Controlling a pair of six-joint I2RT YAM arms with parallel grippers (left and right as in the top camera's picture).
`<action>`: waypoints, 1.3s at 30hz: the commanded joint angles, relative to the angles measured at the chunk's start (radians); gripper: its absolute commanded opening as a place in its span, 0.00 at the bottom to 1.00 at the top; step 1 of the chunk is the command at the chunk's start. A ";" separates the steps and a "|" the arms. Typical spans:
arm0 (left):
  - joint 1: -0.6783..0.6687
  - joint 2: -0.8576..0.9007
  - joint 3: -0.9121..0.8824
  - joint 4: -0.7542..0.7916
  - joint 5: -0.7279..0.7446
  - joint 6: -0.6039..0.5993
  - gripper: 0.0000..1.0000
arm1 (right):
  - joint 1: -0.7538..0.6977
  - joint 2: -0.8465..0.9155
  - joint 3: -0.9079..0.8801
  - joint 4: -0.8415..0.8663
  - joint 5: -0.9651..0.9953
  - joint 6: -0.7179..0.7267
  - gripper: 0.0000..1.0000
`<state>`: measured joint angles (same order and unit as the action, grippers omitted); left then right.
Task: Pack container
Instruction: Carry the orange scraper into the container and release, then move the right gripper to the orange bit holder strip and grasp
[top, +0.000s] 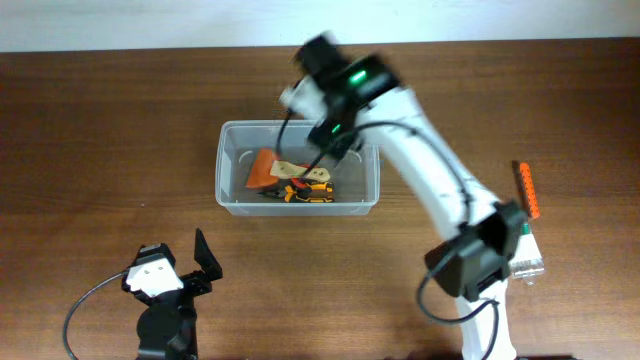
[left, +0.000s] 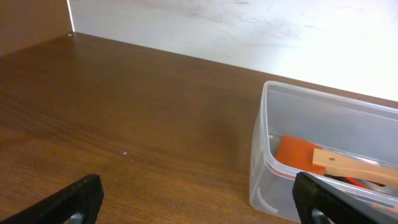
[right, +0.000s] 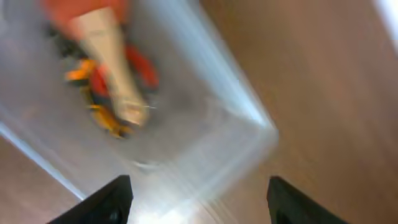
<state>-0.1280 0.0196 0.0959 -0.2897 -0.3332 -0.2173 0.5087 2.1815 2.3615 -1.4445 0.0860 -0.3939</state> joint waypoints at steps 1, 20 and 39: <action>-0.003 -0.008 -0.003 -0.002 -0.004 0.009 0.99 | -0.171 -0.055 0.165 -0.110 0.051 0.142 0.69; -0.003 -0.008 -0.003 -0.002 -0.004 0.009 0.99 | -0.771 -0.048 0.037 -0.199 0.047 0.152 0.69; -0.003 -0.008 -0.003 -0.002 -0.004 0.009 0.99 | -0.864 -0.048 -0.671 0.275 0.050 0.051 0.67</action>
<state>-0.1280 0.0196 0.0959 -0.2901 -0.3336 -0.2173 -0.3565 2.1380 1.7485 -1.2034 0.1310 -0.3260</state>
